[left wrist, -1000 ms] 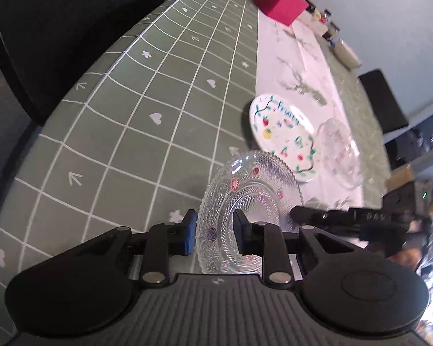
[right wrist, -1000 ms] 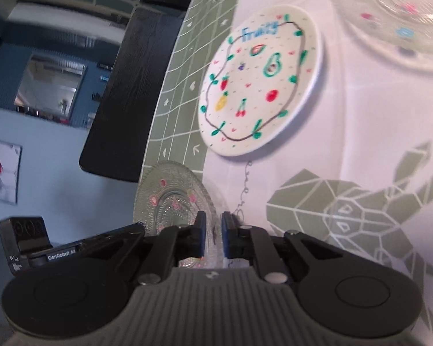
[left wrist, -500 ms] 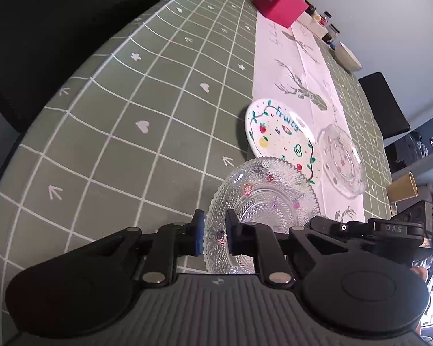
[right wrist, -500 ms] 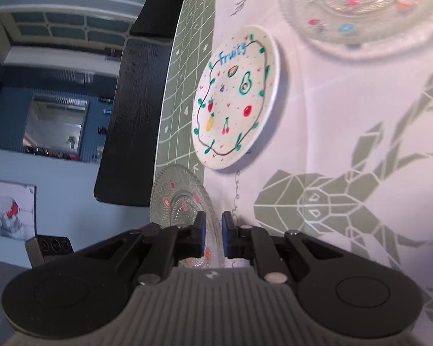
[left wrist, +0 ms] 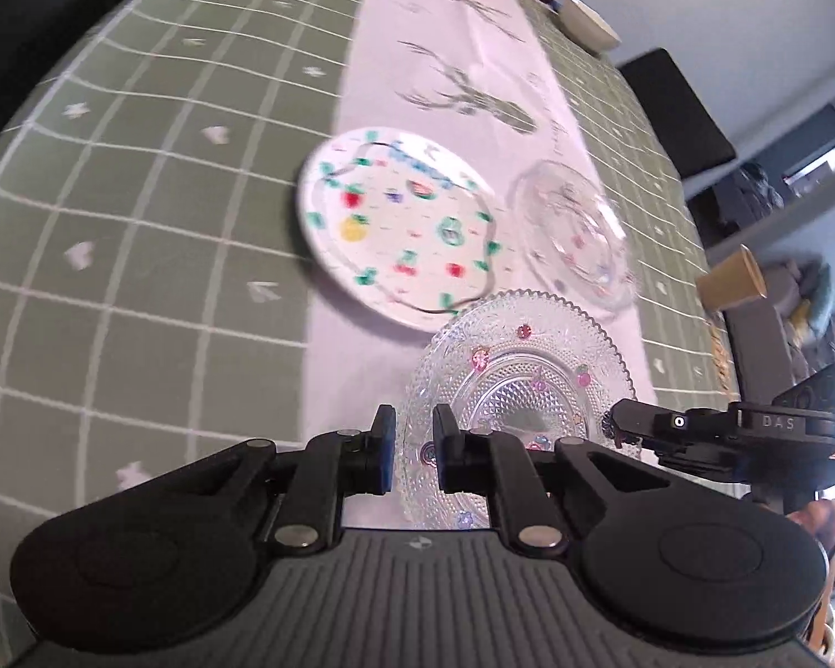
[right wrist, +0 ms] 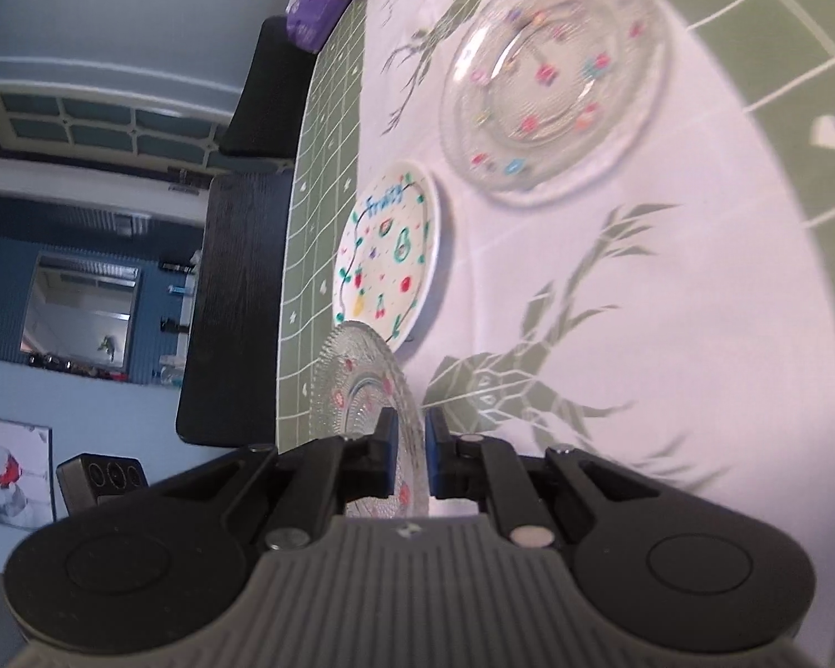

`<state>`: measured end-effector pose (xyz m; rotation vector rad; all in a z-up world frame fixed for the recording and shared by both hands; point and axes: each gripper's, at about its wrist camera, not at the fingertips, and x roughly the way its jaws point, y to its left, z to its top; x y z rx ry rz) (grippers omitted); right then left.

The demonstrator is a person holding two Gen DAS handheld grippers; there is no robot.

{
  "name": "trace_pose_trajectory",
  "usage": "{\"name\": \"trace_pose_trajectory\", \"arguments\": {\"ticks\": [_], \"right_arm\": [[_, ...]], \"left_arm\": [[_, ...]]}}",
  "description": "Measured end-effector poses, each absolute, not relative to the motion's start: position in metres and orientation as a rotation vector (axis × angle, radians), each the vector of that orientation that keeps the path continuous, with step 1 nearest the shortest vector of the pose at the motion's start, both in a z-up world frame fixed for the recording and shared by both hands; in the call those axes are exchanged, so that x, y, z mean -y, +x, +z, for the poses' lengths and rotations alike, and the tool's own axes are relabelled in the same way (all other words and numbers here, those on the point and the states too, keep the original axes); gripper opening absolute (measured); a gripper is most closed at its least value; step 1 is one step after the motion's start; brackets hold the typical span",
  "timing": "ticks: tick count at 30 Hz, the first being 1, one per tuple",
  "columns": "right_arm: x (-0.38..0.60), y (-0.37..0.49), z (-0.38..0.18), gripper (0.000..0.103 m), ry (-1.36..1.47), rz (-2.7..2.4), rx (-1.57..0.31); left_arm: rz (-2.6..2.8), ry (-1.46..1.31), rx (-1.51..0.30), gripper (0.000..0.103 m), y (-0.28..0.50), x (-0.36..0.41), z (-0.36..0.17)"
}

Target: Organize plates and bowls

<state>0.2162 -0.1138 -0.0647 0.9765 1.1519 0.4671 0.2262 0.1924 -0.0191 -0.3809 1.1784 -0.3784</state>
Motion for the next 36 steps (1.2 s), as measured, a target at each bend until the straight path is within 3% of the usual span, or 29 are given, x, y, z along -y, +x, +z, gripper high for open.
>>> {"name": "trace_pose_trajectory", "arguments": {"ticks": [9, 20, 23, 25, 36], "right_arm": [[0.157, 0.178, -0.049, 0.007, 0.937, 0.356, -1.142], [0.195, 0.097, -0.057, 0.004, 1.03, 0.19, -1.118], [0.2, 0.072, -0.064, 0.003, 1.102, 0.168, -1.09], [0.199, 0.058, -0.063, 0.003, 1.11, 0.17, -1.066], [0.194, 0.01, -0.07, 0.004, 1.166, 0.121, -0.975]], "left_arm": [[-0.481, -0.234, -1.184, 0.014, 0.232, -0.127, -0.013], [-0.654, 0.018, -1.295, 0.015, 0.211, -0.057, -0.018], [-0.662, 0.091, -1.377, 0.011, 0.209, -0.043, -0.026], [-0.665, 0.162, -1.385, 0.006, 0.202, -0.034, -0.032], [-0.706, 0.268, -1.345, 0.006, 0.182, -0.013, -0.029]]}}
